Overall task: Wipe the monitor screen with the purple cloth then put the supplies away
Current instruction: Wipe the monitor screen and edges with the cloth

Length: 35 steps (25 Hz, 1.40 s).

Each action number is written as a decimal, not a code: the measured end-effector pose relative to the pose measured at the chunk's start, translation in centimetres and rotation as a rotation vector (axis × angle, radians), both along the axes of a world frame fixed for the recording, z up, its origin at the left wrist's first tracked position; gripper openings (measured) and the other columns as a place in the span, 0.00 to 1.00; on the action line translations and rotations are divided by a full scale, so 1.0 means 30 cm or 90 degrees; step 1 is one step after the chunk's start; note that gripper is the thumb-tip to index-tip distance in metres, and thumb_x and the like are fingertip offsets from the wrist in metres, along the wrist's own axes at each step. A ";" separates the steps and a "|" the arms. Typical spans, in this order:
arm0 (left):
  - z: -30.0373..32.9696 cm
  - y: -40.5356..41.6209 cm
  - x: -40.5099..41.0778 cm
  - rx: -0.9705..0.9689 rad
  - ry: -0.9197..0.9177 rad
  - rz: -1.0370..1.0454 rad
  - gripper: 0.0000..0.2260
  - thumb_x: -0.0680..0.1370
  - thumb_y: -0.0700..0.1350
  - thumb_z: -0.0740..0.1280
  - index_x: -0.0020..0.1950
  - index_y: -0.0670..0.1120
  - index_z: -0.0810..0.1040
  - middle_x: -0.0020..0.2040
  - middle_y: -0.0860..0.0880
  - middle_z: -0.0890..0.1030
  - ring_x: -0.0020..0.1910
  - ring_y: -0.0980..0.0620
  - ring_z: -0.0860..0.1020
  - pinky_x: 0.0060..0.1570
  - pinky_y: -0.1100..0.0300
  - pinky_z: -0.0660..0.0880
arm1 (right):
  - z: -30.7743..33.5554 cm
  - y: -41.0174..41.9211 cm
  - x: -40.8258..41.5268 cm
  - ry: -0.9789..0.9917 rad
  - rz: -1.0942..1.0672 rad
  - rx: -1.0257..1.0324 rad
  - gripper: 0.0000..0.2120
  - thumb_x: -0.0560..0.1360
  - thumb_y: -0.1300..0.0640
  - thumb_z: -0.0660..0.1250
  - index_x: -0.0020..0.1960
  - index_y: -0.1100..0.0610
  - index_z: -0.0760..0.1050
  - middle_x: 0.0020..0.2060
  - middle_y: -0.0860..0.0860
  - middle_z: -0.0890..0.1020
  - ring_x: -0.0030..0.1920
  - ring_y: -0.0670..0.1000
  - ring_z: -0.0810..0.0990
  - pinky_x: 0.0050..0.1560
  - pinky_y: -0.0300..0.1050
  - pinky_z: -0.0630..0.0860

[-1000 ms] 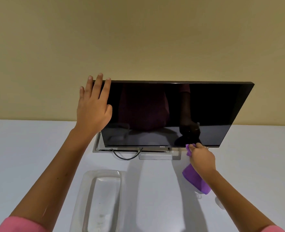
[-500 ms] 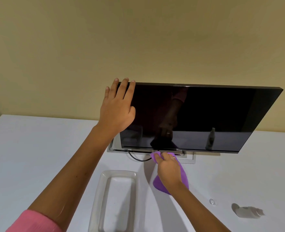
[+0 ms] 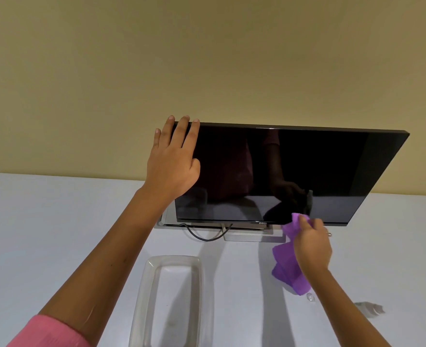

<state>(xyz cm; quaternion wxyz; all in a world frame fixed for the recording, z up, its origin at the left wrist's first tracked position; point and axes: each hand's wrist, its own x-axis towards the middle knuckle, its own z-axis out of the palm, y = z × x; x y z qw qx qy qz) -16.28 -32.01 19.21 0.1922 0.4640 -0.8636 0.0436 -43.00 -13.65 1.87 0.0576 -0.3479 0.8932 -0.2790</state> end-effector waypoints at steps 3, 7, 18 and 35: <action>-0.002 -0.001 -0.001 -0.004 0.004 -0.004 0.32 0.70 0.40 0.60 0.75 0.43 0.58 0.75 0.41 0.62 0.74 0.36 0.55 0.69 0.37 0.57 | 0.001 0.029 -0.052 -0.034 -0.105 -0.007 0.14 0.81 0.43 0.49 0.52 0.52 0.66 0.43 0.53 0.76 0.41 0.54 0.75 0.34 0.45 0.68; -0.006 -0.001 -0.002 -0.005 0.002 -0.006 0.33 0.70 0.40 0.59 0.75 0.43 0.57 0.75 0.41 0.61 0.74 0.36 0.55 0.69 0.37 0.57 | -0.033 0.045 -0.005 -0.086 -0.029 0.004 0.14 0.78 0.35 0.49 0.46 0.42 0.65 0.39 0.52 0.77 0.38 0.52 0.77 0.31 0.44 0.70; -0.004 0.002 0.000 -0.027 -0.014 -0.005 0.33 0.69 0.39 0.61 0.75 0.42 0.59 0.74 0.40 0.63 0.73 0.34 0.57 0.67 0.35 0.58 | -0.053 0.034 -0.027 0.130 0.160 0.288 0.26 0.75 0.60 0.67 0.71 0.51 0.64 0.63 0.55 0.70 0.59 0.57 0.73 0.49 0.49 0.80; 0.007 0.002 0.014 -0.022 -0.031 -0.009 0.32 0.71 0.40 0.60 0.75 0.43 0.58 0.74 0.42 0.63 0.72 0.36 0.58 0.69 0.37 0.55 | -0.015 -0.120 0.199 0.125 0.297 0.336 0.25 0.76 0.60 0.66 0.71 0.55 0.65 0.62 0.54 0.69 0.57 0.54 0.74 0.47 0.42 0.77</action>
